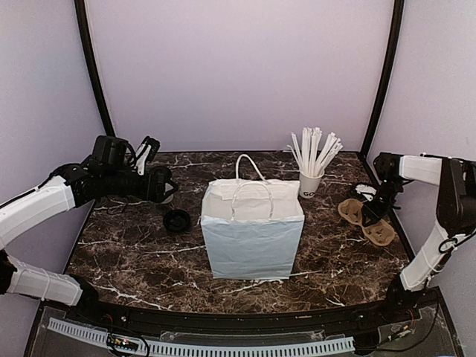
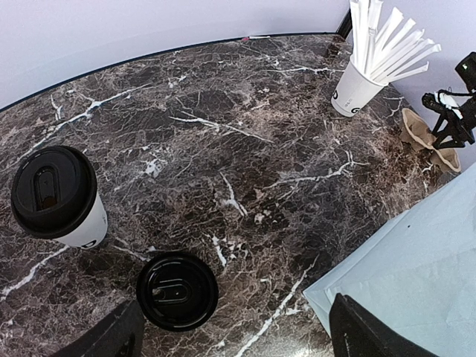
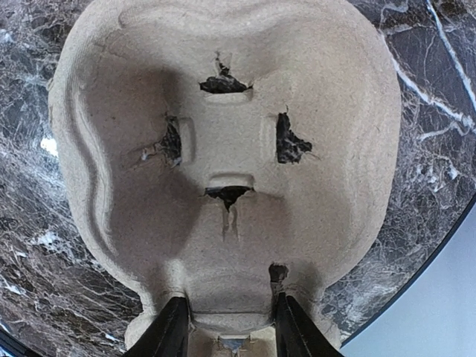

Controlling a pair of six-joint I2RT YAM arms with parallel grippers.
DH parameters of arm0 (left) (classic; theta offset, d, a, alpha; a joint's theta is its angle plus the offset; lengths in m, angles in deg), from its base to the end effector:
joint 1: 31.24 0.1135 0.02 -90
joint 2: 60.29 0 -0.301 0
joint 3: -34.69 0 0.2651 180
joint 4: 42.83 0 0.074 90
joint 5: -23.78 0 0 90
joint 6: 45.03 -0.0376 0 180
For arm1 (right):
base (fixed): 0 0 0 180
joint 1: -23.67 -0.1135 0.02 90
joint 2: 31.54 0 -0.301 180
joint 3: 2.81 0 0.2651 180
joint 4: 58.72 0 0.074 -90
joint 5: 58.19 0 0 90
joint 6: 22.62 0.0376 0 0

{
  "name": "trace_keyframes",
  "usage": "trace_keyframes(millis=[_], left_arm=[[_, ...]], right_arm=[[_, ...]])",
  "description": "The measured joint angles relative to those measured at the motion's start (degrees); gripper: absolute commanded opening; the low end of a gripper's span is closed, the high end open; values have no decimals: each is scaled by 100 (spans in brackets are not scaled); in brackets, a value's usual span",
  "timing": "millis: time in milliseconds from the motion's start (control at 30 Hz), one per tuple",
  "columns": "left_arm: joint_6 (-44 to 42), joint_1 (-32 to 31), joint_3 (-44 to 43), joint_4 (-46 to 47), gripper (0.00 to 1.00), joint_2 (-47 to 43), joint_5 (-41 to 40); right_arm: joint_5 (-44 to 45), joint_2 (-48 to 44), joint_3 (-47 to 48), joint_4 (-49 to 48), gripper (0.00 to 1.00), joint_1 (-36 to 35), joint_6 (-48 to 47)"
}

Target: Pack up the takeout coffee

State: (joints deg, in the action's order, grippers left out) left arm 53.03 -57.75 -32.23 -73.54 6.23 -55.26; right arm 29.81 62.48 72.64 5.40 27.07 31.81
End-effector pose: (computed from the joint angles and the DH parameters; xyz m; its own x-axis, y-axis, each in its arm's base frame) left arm 0.2303 -0.1229 0.3355 -0.5292 0.1101 -0.8413 0.5160 0.8289 -0.2160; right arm 0.3061 -0.0169 0.2187 -0.8373 -0.5326 -0.1236 -0.5313 0.8459 -0.0459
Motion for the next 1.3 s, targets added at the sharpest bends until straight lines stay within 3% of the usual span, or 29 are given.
trace_keyframes(millis=[500,900,1133,1300], left_arm=[[0,0,0,0,89,2,44],[0,0,0,-2,89,22,61],[-2,0,0,-2,89,35,63],[-17,0,0,-2,89,133,50]], right_arm=[[-149,63,68,26,39,0,-35],[-243,63,157,184,27,0,-33],[-520,-597,627,734,29,2,-9],[-1248,-1329,1360,1152,29,-59,31]])
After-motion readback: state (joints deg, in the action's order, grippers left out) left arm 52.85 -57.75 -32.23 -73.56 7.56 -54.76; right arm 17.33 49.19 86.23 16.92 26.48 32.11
